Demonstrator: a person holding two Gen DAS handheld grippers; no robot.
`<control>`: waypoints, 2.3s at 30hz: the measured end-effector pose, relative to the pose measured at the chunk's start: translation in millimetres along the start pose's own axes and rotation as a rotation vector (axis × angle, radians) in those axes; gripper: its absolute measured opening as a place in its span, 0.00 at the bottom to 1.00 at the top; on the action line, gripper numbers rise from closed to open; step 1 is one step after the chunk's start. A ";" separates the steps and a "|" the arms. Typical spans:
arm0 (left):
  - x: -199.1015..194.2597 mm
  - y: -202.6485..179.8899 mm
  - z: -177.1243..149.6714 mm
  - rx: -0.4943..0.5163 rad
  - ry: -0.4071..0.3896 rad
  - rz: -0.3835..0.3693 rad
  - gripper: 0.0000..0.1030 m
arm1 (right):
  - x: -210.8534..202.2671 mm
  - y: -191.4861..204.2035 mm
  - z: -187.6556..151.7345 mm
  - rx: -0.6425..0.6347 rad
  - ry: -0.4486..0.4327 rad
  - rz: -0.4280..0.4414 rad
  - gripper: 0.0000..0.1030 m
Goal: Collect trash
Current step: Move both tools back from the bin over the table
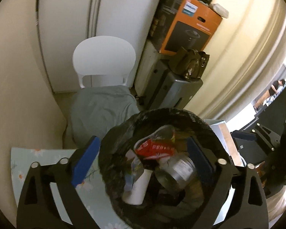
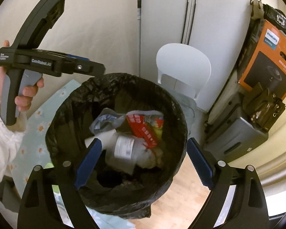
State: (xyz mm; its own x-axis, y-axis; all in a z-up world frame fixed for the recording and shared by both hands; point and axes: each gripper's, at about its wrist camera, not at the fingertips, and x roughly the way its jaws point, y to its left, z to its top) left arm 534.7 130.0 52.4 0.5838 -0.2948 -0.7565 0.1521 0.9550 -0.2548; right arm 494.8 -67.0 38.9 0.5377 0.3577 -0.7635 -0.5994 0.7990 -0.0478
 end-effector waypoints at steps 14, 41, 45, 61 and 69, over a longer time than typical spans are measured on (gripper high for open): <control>-76.1 2.6 -40.1 -0.070 -0.038 0.097 0.93 | -40.4 35.1 -15.1 -0.050 -0.017 0.035 0.84; -145.7 -20.5 -145.9 -0.180 -0.002 0.232 0.94 | -69.3 94.3 -85.8 -0.140 0.042 0.151 0.84; -149.8 -20.1 -162.1 -0.212 0.004 0.239 0.94 | -66.7 104.5 -97.9 -0.164 0.061 0.167 0.84; -152.4 -16.0 -240.0 -0.306 0.059 0.299 0.94 | -48.1 146.1 -148.6 -0.228 0.132 0.254 0.84; -137.0 -15.6 -280.4 -0.311 0.113 0.314 0.94 | -33.1 161.8 -171.8 -0.232 0.191 0.288 0.84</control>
State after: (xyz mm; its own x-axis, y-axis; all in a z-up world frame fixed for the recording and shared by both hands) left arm 228.7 146.0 -8.9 0.4700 -0.0111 -0.8826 -0.2754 0.9481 -0.1586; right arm 278.2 -32.5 -54.3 0.2219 0.4378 -0.8713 -0.8388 0.5413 0.0584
